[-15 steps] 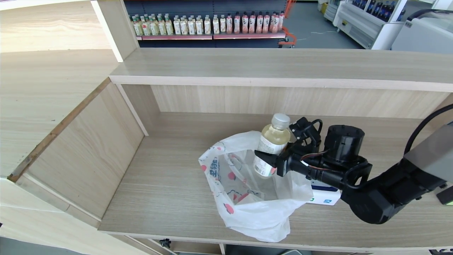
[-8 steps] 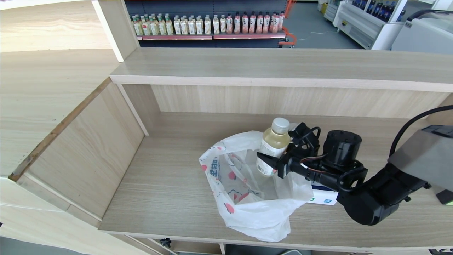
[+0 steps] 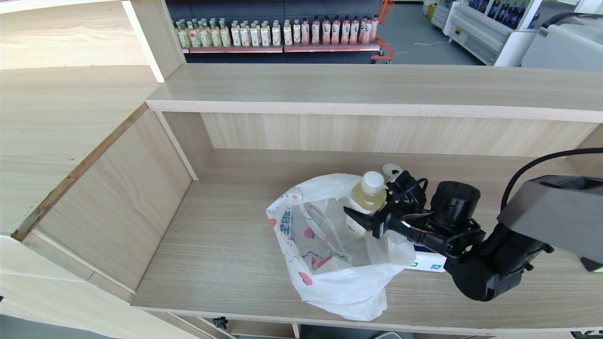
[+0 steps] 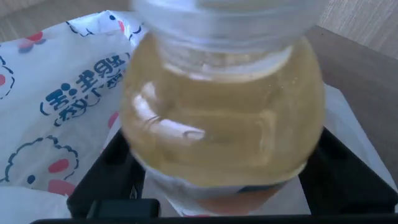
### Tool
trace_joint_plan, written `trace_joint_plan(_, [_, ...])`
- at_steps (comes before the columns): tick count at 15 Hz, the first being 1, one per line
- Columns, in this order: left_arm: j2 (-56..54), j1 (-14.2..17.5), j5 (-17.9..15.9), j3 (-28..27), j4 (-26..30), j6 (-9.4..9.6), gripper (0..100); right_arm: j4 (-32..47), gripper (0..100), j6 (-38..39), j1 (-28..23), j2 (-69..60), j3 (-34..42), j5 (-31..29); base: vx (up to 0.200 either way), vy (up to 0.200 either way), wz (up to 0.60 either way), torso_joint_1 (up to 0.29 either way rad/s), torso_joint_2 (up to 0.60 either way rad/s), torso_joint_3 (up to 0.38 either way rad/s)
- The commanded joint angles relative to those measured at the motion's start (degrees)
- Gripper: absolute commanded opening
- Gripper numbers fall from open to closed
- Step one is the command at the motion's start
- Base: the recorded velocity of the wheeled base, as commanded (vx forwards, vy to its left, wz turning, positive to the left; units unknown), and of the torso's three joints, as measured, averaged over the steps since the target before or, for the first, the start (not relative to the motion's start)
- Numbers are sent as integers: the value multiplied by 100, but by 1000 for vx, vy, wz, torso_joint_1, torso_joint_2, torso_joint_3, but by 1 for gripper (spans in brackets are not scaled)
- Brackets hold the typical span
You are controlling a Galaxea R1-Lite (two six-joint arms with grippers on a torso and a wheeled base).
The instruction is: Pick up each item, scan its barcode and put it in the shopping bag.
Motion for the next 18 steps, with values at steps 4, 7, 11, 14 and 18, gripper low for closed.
trace_joint_plan(4, [-2,-1,1,0,-4,-1,100,89,100,321,35,-547,15,36,0,0,0,0,0,0])
trace_joint_plan(7, [-2,-1,1,0,-4,-1,100,818,100,462,35,-1734,226,28,0,0,0,0,0,0])
trace_joint_plan(11, [-2,-1,1,0,-4,-1,100,2110,100,814,-132,-3527,454,-16,0,0,0,0,0,0])
trace_joint_plan(14, [-2,-1,1,0,-4,-1,100,4018,100,884,-941,-5144,498,-7,0,0,0,0,0,0])
trace_joint_plan(18, [-2,-1,1,0,-4,-1,100,5538,100,884,-2215,-6418,990,28,0,0,0,0,0,0])
